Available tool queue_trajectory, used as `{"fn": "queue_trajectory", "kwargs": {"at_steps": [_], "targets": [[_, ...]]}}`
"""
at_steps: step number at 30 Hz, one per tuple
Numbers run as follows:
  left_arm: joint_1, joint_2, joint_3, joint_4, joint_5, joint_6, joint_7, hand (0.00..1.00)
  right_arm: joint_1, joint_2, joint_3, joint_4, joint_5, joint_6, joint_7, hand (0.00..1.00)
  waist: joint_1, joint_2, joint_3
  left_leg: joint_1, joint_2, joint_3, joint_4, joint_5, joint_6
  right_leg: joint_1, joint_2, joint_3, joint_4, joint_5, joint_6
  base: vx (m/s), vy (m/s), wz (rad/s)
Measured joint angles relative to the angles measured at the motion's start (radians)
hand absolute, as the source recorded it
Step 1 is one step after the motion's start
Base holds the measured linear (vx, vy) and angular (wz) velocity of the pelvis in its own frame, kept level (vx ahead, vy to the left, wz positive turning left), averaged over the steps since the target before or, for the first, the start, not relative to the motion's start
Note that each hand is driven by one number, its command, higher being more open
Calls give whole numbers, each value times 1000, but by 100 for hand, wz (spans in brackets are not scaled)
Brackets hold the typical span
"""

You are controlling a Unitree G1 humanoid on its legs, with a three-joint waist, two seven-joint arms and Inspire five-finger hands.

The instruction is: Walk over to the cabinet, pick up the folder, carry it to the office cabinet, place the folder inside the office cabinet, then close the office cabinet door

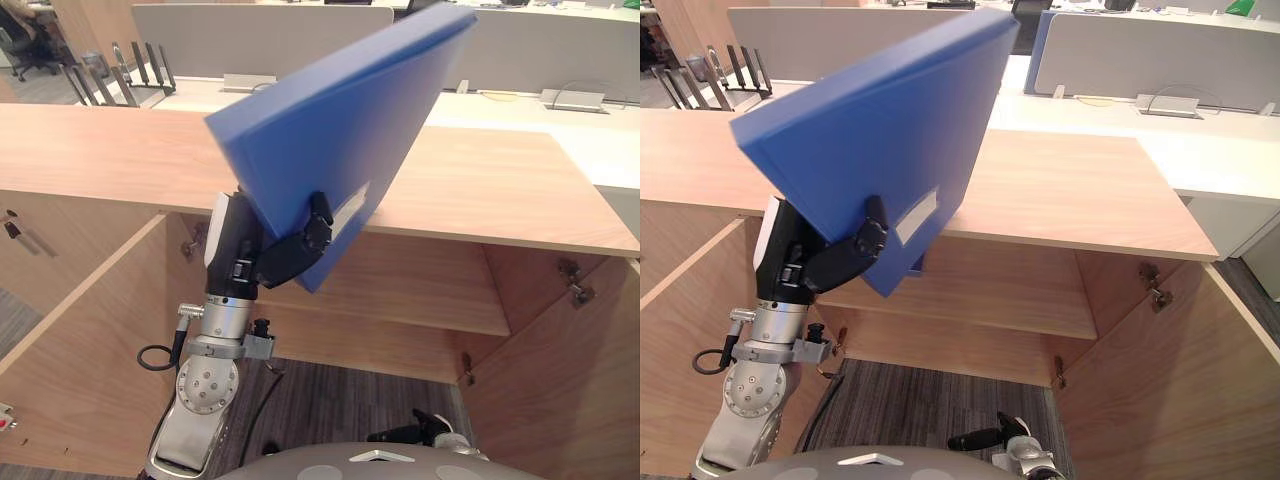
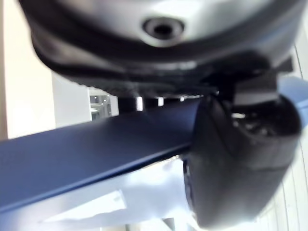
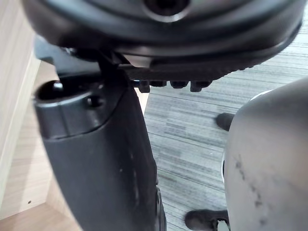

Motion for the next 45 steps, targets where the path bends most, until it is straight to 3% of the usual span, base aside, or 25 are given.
{"fn": "queue_trajectory", "kwargs": {"at_steps": [7,16,27,29,31,33,36,39,45], "targets": [[-18,-58,43,0,-246,1,-8,0,1,3,-20,9,0,1,6,100,-1,-15,-7,-6,-11,1,0,5,4,3,-6,0,-11,17,5,0,0,0],[-20,-99,-19,26,-610,33,-40,0,3,1,-17,19,0,1,15,100,-3,-11,-9,-4,-13,3,0,9,10,1,-10,1,-10,18,5,0,0,0],[5,-77,-61,287,-814,108,-74,0,-6,-3,22,9,4,2,15,100,-3,-4,-6,12,-17,0,0,-10,-2,17,-14,-11,-13,3,-7,0,0,0],[6,-73,-62,286,-834,107,-75,0,3,-2,33,-2,92,2,13,100,-3,-4,-6,12,-19,1,0,-13,-1,17,-15,-11,-13,-2,-6,58,-7,-1],[6,-71,-61,283,-836,106,-84,0,38,1,33,-59,147,2,13,100,-5,-3,-6,12,-19,5,0,-13,-1,15,-15,-7,-14,2,-1,71,-10,-7],[7,-73,-55,261,-839,103,-84,0,105,6,16,-201,300,-4,3,100,-8,-2,-8,7,-17,27,0,-15,-4,-1,-14,15,-14,6,5,53,-7,-27],[21,-79,-27,229,-839,103,-84,0,218,25,-49,-478,480,-24,-22,100,-55,4,-11,6,-14,44,4,-17,-7,-18,-12,37,-11,11,5,65,-14,-26],[33,-101,-1,208,-839,103,-84,0,282,55,-115,-657,566,-66,-52,100,-81,6,-12,6,-8,58,4,-20,-11,-32,-8,56,-8,15,0,8,-11,-20],[44,-133,76,174,-836,103,-84,0,381,121,-178,-919,606,-97,-79,100,-88,14,-8,28,7,111,0,-50,-13,-63,4,112,16,23,-8,-45,5,-31]]}}
